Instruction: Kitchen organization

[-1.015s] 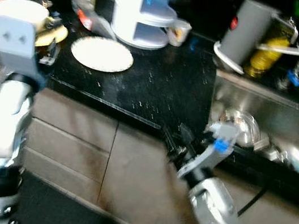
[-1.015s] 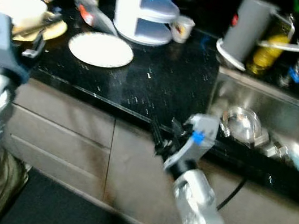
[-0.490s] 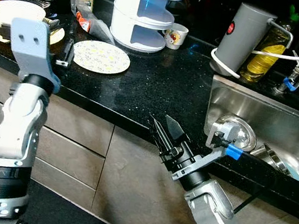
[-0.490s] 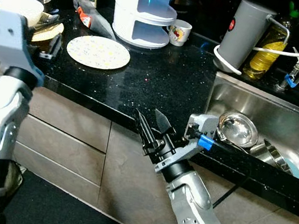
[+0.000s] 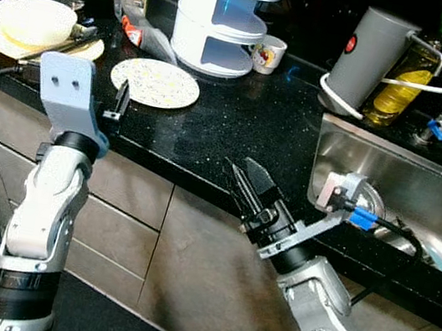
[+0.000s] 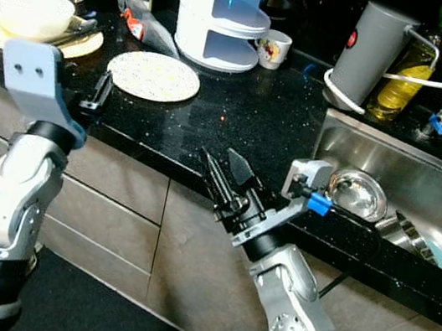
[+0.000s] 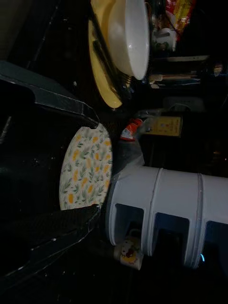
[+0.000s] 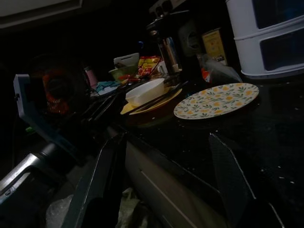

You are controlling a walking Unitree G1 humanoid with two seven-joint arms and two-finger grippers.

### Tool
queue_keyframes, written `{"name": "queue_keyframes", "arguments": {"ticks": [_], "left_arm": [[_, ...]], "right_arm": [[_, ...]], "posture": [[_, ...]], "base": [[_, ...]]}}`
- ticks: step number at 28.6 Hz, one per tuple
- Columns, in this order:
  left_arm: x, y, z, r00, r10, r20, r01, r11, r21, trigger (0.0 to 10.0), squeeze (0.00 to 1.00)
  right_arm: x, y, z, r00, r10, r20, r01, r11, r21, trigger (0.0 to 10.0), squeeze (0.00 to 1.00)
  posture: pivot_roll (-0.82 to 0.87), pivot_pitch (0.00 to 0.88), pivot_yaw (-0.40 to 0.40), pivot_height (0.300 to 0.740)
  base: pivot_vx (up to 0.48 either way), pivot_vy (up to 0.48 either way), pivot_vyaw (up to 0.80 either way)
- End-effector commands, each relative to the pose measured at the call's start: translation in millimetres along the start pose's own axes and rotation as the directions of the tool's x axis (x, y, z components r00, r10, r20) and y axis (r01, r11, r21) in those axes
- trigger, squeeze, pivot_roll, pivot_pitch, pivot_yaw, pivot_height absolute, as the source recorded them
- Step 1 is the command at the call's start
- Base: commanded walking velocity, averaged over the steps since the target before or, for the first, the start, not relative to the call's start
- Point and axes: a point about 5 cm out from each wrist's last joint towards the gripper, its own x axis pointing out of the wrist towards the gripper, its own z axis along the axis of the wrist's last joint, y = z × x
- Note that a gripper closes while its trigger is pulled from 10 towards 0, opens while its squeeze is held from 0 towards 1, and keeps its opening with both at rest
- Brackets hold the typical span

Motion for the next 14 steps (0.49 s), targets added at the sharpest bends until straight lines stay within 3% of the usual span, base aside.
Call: {"name": "queue_keyframes", "arguments": {"ticks": [1,14], "left_arm": [[-3.6,-5.5,-2.8,1.0,-0.005,-0.02,0.005,1.0,-0.005,10.0,0.0],[-4.5,-6.0,-2.1,1.0,0.004,-0.021,-0.004,1.0,-0.007,10.0,0.0]], "right_arm": [[-1.0,-1.8,5.2,1.0,0.002,0.007,-0.002,1.0,-0.002,10.0,0.0],[2.3,-3.2,9.0,1.0,0.01,0.012,-0.01,1.0,-0.004,10.0,0.0]], "posture": [[0.13,0.026,-0.186,0.74],[0.13,0.019,-0.178,0.74]], "base": [[0.0,0.0,0.0],[0.0,0.0,0.0]]}}
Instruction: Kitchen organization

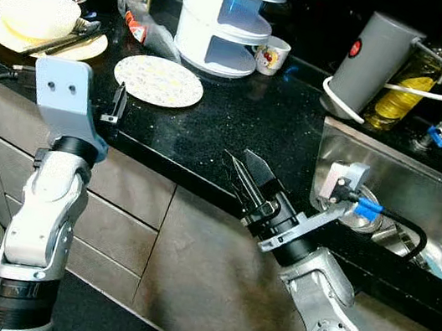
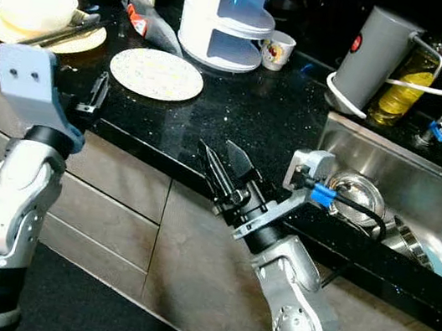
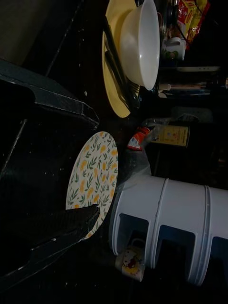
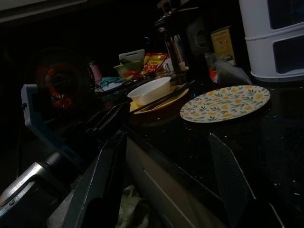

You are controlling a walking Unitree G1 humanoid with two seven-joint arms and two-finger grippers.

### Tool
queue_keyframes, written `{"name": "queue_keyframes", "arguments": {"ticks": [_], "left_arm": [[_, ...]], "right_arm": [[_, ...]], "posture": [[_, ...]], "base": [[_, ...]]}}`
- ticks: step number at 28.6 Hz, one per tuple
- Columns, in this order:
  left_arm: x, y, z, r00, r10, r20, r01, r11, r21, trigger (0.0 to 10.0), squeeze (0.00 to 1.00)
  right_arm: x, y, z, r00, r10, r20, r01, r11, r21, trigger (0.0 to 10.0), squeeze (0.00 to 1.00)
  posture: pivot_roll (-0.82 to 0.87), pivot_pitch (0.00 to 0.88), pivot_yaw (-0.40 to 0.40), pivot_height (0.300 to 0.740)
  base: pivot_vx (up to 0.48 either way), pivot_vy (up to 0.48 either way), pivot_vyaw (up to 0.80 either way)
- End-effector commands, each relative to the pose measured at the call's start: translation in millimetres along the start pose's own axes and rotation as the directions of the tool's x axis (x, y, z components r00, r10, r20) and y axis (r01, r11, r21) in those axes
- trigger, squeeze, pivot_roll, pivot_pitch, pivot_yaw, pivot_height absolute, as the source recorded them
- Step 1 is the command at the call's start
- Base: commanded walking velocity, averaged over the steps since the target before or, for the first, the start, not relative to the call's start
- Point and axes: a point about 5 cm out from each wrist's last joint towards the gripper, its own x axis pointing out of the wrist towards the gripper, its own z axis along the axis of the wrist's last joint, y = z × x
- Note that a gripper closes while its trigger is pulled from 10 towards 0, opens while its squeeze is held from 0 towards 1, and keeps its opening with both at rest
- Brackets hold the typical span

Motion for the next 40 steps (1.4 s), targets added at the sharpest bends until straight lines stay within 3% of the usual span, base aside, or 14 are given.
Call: {"name": "queue_keyframes", "arguments": {"ticks": [1,8,16,26,40], "left_arm": [[-1.6,-5.7,-2.2,1.0,-0.015,-0.015,0.015,1.0,-0.006,10.0,0.0],[0.7,-8.5,-0.3,1.0,-0.014,-0.012,0.014,1.0,-0.014,10.0,0.0],[3.5,0.7,2.0,1.0,0.011,-0.013,-0.011,1.0,-0.003,10.0,0.0],[5.3,5.7,2.8,1.0,0.017,-0.024,-0.018,0.999,-0.044,10.0,0.0],[3.0,11.0,1.7,0.999,0.013,-0.038,-0.014,1.0,-0.027,10.0,0.0]], "right_arm": [[-2.0,-3.6,3.0,1.0,-0.014,0.007,0.014,1.0,0.001,10.0,0.0],[-3.9,-4.9,4.6,1.0,-0.018,0.002,0.018,1.0,0.0,10.0,0.0],[-1.4,-3.4,4.6,1.0,-0.013,0.004,0.013,1.0,0.001,10.0,0.0],[-2.0,-1.9,1.9,1.0,-0.014,-0.008,0.014,1.0,0.002,10.0,0.0],[-2.7,5.4,-1.5,1.0,0.015,-0.024,-0.014,0.999,0.03,10.0,0.0]], "posture": [[0.13,0.019,-0.178,0.74],[0.11,0.014,-0.182,0.74],[0.11,0.017,-0.176,0.74],[0.11,0.023,-0.171,0.74],[0.11,0.02,-0.153,0.74]], "base": [[0.0,0.0,0.0],[0.0,0.0,0.0],[0.0,0.0,0.0],[0.0,0.0,0.0],[0.3,0.0,0.0]]}}
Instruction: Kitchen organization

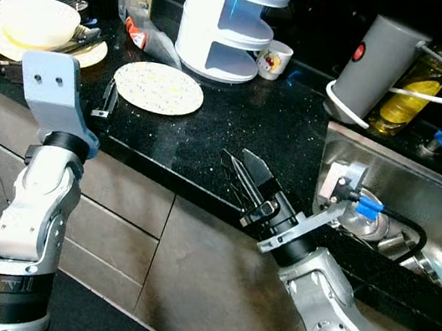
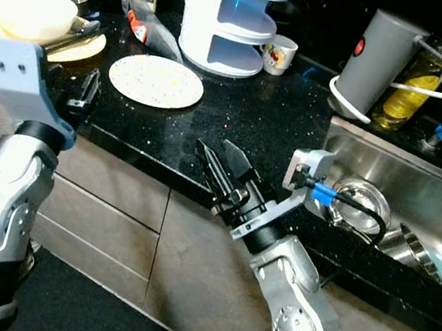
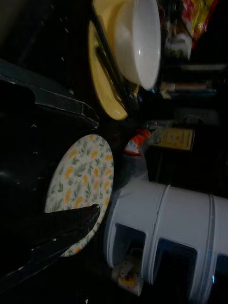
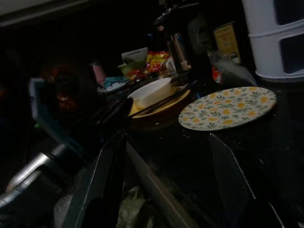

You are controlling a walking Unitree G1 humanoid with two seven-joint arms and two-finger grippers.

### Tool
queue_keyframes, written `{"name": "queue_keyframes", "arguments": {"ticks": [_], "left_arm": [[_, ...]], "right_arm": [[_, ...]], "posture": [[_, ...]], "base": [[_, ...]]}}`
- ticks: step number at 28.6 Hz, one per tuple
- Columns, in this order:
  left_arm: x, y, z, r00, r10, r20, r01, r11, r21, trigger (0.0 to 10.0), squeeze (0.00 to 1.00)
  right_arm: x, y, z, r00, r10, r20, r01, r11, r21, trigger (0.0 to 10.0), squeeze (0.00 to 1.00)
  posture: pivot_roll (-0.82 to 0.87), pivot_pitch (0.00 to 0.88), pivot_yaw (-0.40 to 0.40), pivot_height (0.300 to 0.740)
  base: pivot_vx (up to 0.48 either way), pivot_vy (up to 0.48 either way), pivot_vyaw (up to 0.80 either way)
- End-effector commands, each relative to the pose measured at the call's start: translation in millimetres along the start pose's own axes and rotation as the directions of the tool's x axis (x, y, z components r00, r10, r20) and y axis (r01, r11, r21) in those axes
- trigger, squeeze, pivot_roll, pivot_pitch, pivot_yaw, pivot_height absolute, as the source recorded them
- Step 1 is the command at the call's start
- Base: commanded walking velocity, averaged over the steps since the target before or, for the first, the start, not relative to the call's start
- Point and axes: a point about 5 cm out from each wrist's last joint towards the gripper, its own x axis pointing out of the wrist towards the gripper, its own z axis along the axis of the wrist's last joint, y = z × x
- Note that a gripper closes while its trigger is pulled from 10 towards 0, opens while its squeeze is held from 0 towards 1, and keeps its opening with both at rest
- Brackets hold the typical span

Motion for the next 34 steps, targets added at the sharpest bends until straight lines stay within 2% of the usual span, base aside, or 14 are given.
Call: {"name": "queue_keyframes", "arguments": {"ticks": [1,12,17,19,23,25,30,31,34], "left_arm": [[-0.3,3.3,1.1,1.0,0.006,-0.001,-0.006,1.0,-0.001,10.0,0.0],[2.1,4.6,3.5,1.0,-0.004,0.003,0.004,1.0,0.0,10.0,0.0],[2.5,0.2,1.8,0.999,-0.035,-0.006,0.035,0.996,-0.078,10.0,0.0],[3.7,-6.1,-0.6,0.997,-0.066,-0.027,0.061,0.987,-0.148,10.0,0.0],[2.8,-8.2,-3.8,0.997,-0.053,-0.053,0.041,0.978,-0.206,10.0,0.0],[-1.3,-7.4,-9.9,0.994,-0.008,-0.107,-0.024,0.956,-0.293,10.0,0.0],[-6.4,-4.0,-15.1,0.983,0.059,-0.171,-0.117,0.928,-0.352,10.0,0.0],[-11.2,-3.7,-15.7,0.972,0.097,-0.214,-0.174,0.909,-0.379,10.0,0.0],[-15.0,-4.9,-14.5,0.963,0.113,-0.246,-0.205,0.898,-0.39,10.0,0.0]], "right_arm": [[0.7,3.0,1.1,1.0,0.01,0.0,-0.01,1.0,0.004,10.0,0.0],[3.1,1.9,1.9,1.0,0.004,0.006,-0.004,0.999,0.038,10.0,0.0],[2.1,1.6,2.4,1.0,-0.003,0.008,0.002,0.999,0.044,10.0,0.0],[1.6,1.8,4.3,1.0,-0.004,0.02,0.003,0.999,0.045,10.0,0.0],[1.0,1.6,6.3,1.0,-0.004,0.025,0.003,0.999,0.043,10.0,0.0],[0.0,0.7,8.0,1.0,-0.007,0.028,0.006,0.999,0.041,10.0,0.0],[-1.0,-0.2,8.7,1.0,-0.008,0.023,0.008,0.999,0.043,10.0,0.0],[-1.8,-1.1,8.7,1.0,-0.008,0.015,0.008,0.999,0.041,10.0,0.0],[-2.1,-1.9,8.8,1.0,-0.008,0.01,0.008,0.999,0.04,10.0,0.0]], "posture": [[0.11,0.02,-0.153,0.74],[0.13,0.012,-0.149,0.74],[0.12,0.013,-0.148,0.74],[0.12,0.012,-0.142,0.74],[0.12,0.013,-0.143,0.74],[0.11,0.016,-0.142,0.74],[0.11,0.019,-0.144,0.74],[0.12,0.021,-0.146,0.74],[0.12,0.023,-0.148,0.74]], "base": [[0.326,0.0,0.0],[0.3,0.0,-0.07],[0.0,0.0,-0.8],[0.0,0.0,0.0],[0.0,0.0,0.0],[0.0,0.0,0.0],[0.0,0.0,0.0],[0.0,0.0,0.0],[0.0,0.0,0.0]]}}
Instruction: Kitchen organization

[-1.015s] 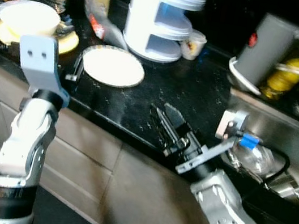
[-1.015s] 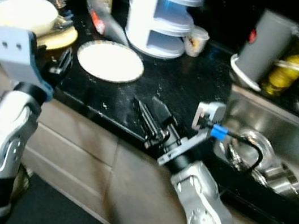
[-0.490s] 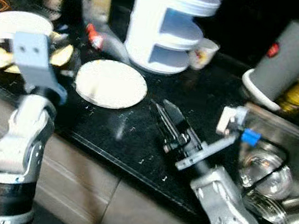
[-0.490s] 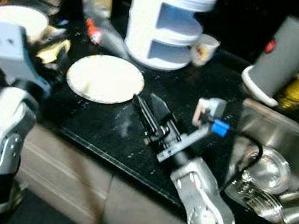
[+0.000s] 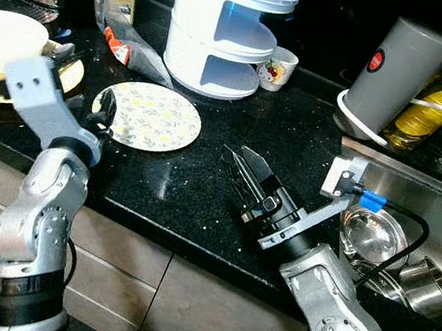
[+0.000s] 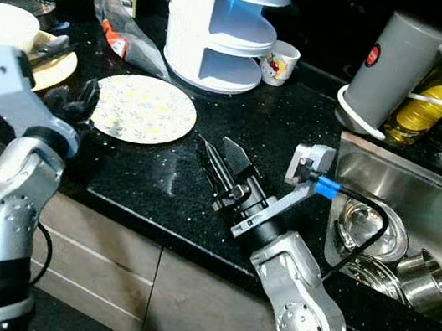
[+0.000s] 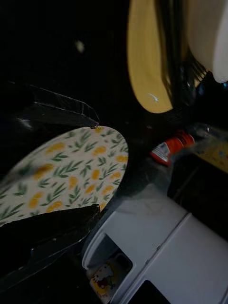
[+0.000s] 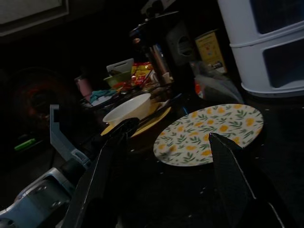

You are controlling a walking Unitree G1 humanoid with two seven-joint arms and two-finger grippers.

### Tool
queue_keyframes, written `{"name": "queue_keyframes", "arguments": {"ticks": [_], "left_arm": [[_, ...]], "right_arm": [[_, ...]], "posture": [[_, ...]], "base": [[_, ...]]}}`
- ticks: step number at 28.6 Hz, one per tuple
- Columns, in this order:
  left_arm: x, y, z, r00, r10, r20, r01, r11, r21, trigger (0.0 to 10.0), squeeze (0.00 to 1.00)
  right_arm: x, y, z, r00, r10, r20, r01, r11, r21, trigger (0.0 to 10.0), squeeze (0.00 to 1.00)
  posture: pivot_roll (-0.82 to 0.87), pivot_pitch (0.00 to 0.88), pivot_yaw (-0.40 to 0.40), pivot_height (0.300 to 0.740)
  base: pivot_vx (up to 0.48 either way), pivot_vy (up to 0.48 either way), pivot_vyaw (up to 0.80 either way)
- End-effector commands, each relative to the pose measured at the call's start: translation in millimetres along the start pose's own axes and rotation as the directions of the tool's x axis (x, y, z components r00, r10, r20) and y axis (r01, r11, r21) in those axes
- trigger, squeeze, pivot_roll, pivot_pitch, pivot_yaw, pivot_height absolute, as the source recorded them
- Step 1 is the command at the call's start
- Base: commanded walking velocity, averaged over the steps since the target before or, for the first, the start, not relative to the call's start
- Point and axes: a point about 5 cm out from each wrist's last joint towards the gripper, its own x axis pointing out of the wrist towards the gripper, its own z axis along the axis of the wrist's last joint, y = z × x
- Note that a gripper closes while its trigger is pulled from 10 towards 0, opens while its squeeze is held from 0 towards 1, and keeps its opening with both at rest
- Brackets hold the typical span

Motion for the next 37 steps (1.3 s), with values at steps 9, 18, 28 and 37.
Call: {"name": "queue_keyframes", "arguments": {"ticks": [9,18,28,37], "left_arm": [[1.1,16.2,-14.6,0.977,0.093,-0.191,-0.106,0.992,-0.063,10.0,0.0],[11.5,30.7,-12.4,0.959,0.116,-0.258,-0.168,0.967,-0.19,10.0,0.0],[17.9,24.6,-16.0,0.929,-0.016,-0.369,-0.117,0.935,-0.336,10.0,0.0],[18.6,21.7,-22.3,0.875,-0.086,-0.476,-0.113,0.92,-0.375,10.0,0.0]], "right_arm": [[-3.0,-4.3,1.5,0.998,-0.003,-0.063,0.0,0.999,-0.054,10.0,0.0],[-6.4,1.3,-3.2,0.991,0.042,-0.126,-0.051,0.996,-0.072,10.0,0.0],[-8.4,2.1,-5.8,0.983,0.041,-0.18,-0.061,0.992,-0.107,10.0,0.0],[-7.6,1.2,-2.0,0.984,0.03,-0.174,-0.05,0.992,-0.114,10.0,0.0]], "posture": [[0.12,0.023,-0.151,0.74],[0.11,0.022,-0.151,0.74],[0.1,0.025,-0.155,0.74],[0.09,0.024,-0.153,0.74]], "base": [[0.0,0.0,0.0],[0.0,0.0,0.0],[0.0,0.0,0.0],[0.0,0.0,0.0]]}}
